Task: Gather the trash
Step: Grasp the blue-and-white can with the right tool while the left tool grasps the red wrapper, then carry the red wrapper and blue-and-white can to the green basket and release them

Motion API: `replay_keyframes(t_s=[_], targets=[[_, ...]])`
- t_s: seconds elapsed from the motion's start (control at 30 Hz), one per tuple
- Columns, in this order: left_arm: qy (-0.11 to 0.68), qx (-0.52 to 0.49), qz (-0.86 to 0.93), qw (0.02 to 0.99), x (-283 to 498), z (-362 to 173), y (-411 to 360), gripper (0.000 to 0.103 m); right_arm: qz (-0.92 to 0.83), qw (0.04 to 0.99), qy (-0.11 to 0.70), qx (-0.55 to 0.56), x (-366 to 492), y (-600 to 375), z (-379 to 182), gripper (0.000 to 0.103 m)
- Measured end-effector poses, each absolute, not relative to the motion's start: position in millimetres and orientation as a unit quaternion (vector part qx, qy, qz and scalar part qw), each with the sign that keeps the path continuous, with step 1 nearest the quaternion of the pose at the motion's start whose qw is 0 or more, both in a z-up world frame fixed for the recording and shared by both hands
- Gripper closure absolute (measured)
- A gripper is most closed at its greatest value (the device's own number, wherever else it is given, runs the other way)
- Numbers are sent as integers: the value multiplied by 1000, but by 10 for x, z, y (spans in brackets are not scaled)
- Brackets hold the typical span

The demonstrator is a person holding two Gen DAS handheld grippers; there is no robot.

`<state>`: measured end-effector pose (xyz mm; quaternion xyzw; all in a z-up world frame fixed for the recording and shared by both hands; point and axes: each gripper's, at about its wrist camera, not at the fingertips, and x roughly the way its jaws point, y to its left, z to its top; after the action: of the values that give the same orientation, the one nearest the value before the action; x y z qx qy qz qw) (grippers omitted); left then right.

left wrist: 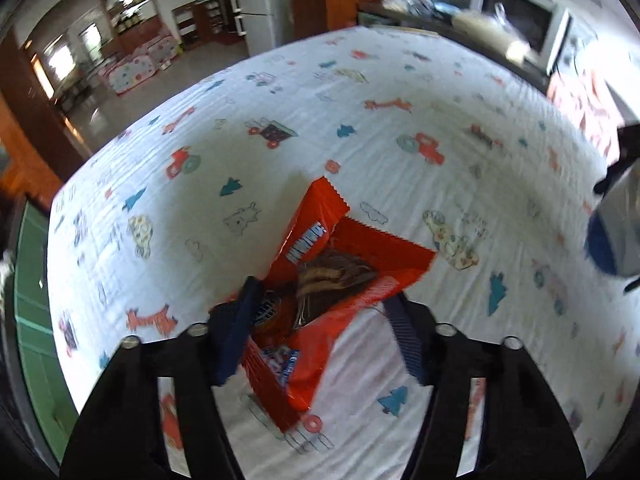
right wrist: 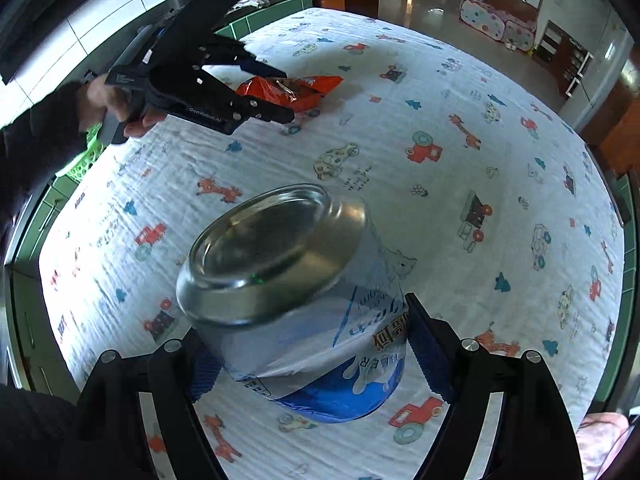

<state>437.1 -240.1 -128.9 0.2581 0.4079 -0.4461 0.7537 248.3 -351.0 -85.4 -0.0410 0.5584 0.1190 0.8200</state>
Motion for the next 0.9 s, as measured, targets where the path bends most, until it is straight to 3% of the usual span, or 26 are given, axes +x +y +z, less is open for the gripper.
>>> replay_keyframes(t_s=[0.07,0.27,0.5,0.9], targets=[[416,249,-440,756,4353,-1288,-2339,73,122,821,556,-40,2488,-3452,-841,26],[425,215,-406,780,4235,-1298,-2064,82,134,829,541,-46,2453,-3231,-762,26],[425,123,-360,821,3913,-1009,-1366,85,161,835,523,-60,2391,-2906,-621,26],[395,55,-230,887,3275,-399,269,85,251,832,486,-94,2456,-1794,-443,26]])
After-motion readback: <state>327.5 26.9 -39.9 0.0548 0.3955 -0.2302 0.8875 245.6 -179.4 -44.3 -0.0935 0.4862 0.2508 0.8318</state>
